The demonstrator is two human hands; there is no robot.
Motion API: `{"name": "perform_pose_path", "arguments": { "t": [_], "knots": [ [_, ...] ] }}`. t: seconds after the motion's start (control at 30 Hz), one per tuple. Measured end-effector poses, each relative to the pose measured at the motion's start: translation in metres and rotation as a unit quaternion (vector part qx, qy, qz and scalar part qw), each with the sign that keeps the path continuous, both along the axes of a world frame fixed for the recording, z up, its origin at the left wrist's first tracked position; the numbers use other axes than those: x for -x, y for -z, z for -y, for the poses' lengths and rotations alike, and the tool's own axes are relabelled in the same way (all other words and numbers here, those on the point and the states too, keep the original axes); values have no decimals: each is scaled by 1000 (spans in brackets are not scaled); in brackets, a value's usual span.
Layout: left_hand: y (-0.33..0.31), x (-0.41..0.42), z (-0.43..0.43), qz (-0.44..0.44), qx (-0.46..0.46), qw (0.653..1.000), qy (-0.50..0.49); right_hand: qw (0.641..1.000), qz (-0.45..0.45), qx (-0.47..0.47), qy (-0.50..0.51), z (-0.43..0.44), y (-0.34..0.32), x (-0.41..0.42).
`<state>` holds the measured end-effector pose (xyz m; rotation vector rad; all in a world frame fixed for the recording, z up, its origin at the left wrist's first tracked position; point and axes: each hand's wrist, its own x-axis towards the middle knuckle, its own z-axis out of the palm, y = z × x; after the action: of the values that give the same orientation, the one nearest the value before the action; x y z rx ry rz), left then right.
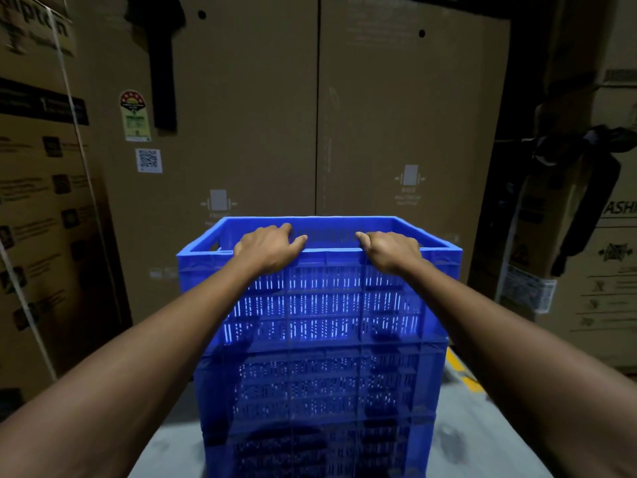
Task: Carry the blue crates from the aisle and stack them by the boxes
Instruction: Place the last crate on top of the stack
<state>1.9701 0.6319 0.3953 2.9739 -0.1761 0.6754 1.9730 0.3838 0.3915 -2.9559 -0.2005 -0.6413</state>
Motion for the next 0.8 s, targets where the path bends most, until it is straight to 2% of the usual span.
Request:
{"name": "perform_pose_path", "arguments": {
  "t": [0.23, 0.4, 0.5, 0.63, 0.7, 0.8],
  "knots": [
    [6, 9, 1, 61, -31, 998, 12, 996, 84, 25, 4, -6, 14, 12],
    [7, 15, 2, 45, -46, 998, 6, 987, 157, 35, 1, -15, 29, 20],
    [2, 12, 1, 31, -33, 998, 34, 992, 126, 10, -14, -17, 20, 18],
    [-13, -7, -11, -27, 53, 996, 73, 998, -8, -53, -42, -34, -10, 8],
    [-12, -16, -16, -51, 43, 996, 50, 997, -58, -15, -44, -48, -14, 2],
    [-4, -23, -16, -92, 22, 995, 31, 998, -59, 19, -26, -55, -7, -3]
  ]
}}
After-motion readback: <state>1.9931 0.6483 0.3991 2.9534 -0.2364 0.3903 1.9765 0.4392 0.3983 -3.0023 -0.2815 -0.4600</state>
